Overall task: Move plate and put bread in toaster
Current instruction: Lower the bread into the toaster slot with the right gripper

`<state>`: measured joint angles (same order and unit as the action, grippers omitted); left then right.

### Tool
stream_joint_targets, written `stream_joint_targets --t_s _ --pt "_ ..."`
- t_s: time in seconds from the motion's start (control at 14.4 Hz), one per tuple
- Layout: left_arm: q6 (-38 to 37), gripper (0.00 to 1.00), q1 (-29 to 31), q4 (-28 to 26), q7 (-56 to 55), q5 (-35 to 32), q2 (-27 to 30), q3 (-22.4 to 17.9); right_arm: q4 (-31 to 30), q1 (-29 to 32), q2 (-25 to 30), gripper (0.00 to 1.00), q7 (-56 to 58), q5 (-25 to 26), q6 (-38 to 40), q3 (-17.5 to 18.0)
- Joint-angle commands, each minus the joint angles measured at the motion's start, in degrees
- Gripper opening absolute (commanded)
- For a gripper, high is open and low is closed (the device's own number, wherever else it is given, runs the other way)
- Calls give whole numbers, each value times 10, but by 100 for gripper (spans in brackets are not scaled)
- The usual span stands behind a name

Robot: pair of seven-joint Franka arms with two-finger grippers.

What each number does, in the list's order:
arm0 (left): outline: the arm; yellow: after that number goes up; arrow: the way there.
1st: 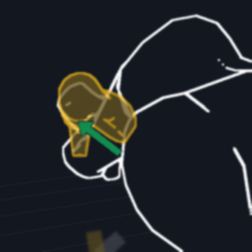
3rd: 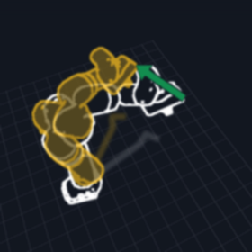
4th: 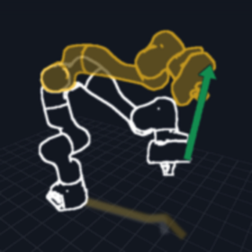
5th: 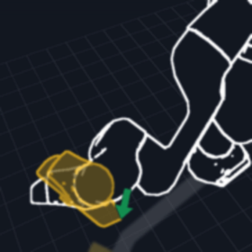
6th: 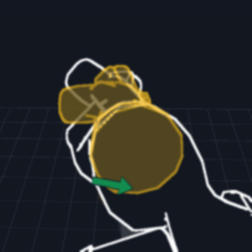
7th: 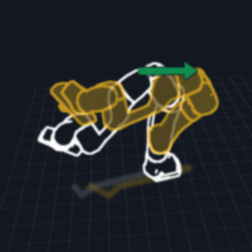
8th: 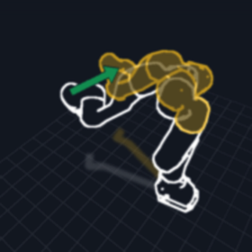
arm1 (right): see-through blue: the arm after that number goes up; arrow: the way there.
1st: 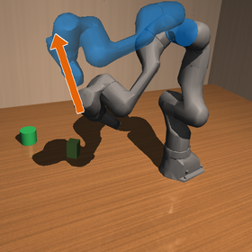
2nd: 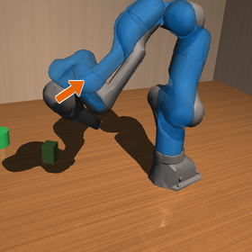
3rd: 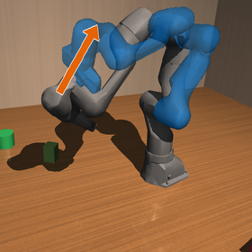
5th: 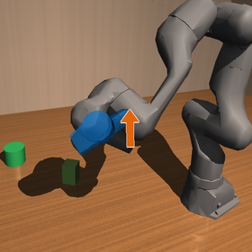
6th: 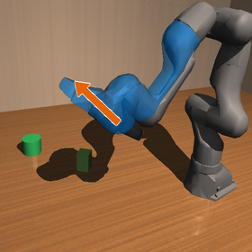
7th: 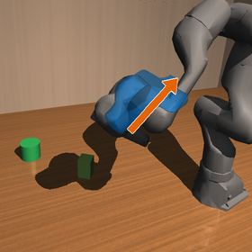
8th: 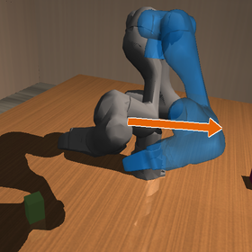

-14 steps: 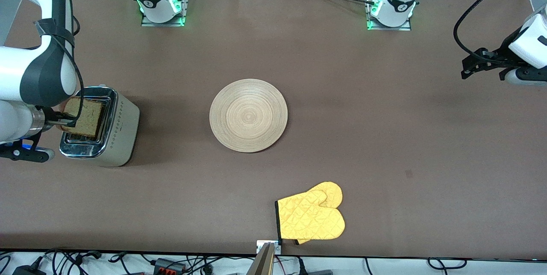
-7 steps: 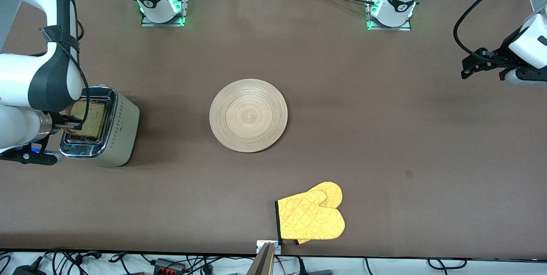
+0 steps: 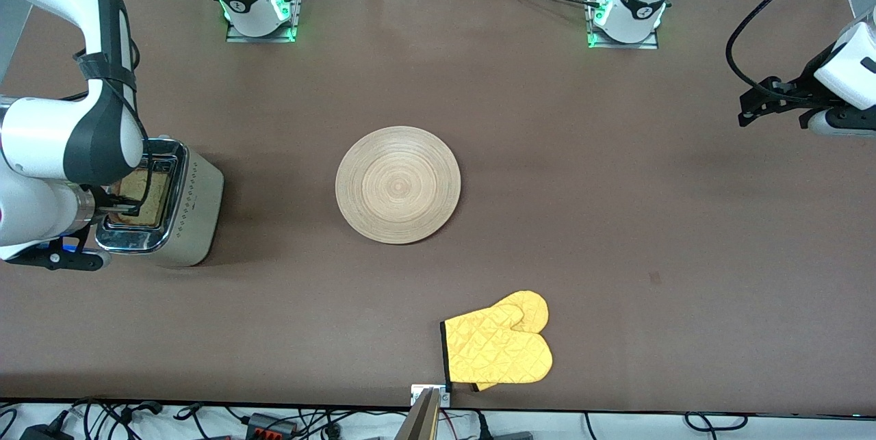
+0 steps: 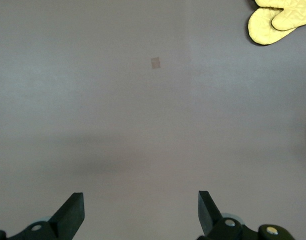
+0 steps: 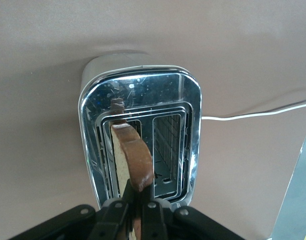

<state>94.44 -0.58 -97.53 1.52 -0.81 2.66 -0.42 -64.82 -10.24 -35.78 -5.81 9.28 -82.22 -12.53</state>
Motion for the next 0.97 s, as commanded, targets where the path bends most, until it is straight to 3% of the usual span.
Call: stream_joint_targets --t_s 0.0,0.14,0.21,0.28,0.56,0.9 --pt "-12 100 6 16 -5 -3 -6 7 -7 0 6 0 9 2 -11 2" --pt "-12 100 5 16 -5 -3 -6 8 -3 0 10 34 9 -2 -14 3" --pt "-12 100 5 16 -5 -3 -6 8 -3 0 10 70 10 -9 -23 4" --pt "-12 100 5 16 -5 -3 -6 9 -3 0 11 97 11 -16 -29 7" --pt "-12 100 5 16 -5 -3 -6 8 -3 -1 46 100 12 -21 -12 11" --pt "-12 100 5 16 -5 -3 -6 9 7 -2 102 100 14 -35 18 61"
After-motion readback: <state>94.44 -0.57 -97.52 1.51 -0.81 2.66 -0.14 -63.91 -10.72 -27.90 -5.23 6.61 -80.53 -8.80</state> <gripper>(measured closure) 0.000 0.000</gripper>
